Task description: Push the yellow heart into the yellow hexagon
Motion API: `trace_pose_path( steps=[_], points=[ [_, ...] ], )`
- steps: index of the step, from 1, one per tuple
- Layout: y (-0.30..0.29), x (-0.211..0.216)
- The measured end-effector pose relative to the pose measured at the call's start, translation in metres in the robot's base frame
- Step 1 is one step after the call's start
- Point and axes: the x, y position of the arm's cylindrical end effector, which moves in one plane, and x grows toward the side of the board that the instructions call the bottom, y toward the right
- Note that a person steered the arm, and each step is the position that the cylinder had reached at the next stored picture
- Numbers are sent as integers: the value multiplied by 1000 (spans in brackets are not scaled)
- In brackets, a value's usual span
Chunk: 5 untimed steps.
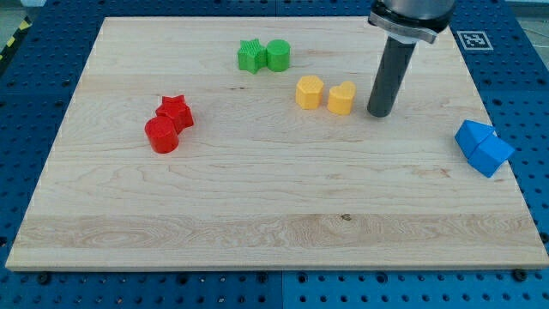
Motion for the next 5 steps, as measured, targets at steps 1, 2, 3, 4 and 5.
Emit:
trace_pose_path(
  steps=[1,2,3,4,5],
  points=[
    [-14,4],
    [-29,9],
    [-29,9],
    [-29,19],
    [-24,39]
  ],
)
